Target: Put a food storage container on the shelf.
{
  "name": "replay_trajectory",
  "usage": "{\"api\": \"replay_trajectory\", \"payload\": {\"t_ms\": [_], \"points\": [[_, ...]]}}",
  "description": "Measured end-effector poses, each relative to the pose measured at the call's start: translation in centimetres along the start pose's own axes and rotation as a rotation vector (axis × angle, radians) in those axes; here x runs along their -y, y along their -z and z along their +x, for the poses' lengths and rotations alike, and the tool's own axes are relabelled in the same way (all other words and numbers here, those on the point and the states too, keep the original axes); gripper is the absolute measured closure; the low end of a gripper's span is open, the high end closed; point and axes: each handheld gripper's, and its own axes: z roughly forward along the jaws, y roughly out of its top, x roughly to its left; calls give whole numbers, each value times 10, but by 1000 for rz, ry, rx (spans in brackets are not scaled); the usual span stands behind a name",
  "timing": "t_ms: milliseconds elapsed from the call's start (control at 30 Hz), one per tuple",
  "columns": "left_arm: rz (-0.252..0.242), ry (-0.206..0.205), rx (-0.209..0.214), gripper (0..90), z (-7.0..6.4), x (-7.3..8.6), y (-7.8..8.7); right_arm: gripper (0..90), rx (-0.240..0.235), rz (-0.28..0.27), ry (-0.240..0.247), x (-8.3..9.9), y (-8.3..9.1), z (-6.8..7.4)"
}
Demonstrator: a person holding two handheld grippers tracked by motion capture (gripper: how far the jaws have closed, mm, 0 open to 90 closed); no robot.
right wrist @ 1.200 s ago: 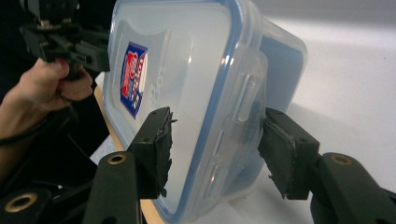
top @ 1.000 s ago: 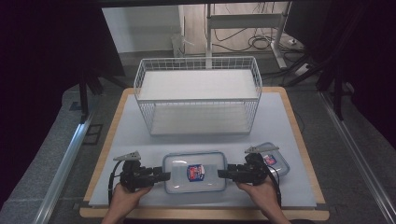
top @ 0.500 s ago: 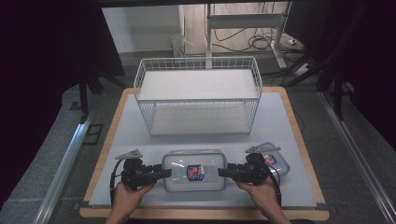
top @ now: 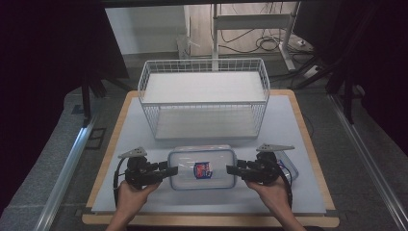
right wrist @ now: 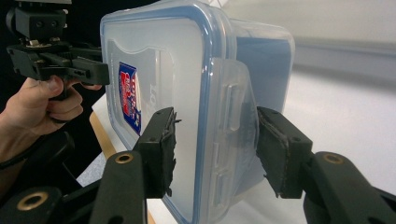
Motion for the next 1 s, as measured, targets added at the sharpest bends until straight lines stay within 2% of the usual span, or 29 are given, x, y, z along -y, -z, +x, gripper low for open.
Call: {"api": "replay_trajectory", "payload": {"t_ms": [233, 467, 733, 833, 967, 1000], "points": [[-15, -32, -10, 520, -4, -20, 8, 498, -3, -27, 23, -17, 3, 5], [-31, -65, -23, 520, -8, -49, 15, 498, -9, -53, 37, -43, 9, 7], [-47, -81, -29, 519, -11, -81, 16, 498, -11, -84, 39, -67, 15, 4], [-56, -87, -32, 519, -13, -93, 17, 497, -14, -105, 36, -82, 21, 3], [-66, -85, -35, 519, -14, -105, 19, 496, -12, -112, 37, -89, 22, 3], [-73, -90, -35, 519, -14, -114, 20, 495, -10, -122, 40, -101, 24, 4]]}}
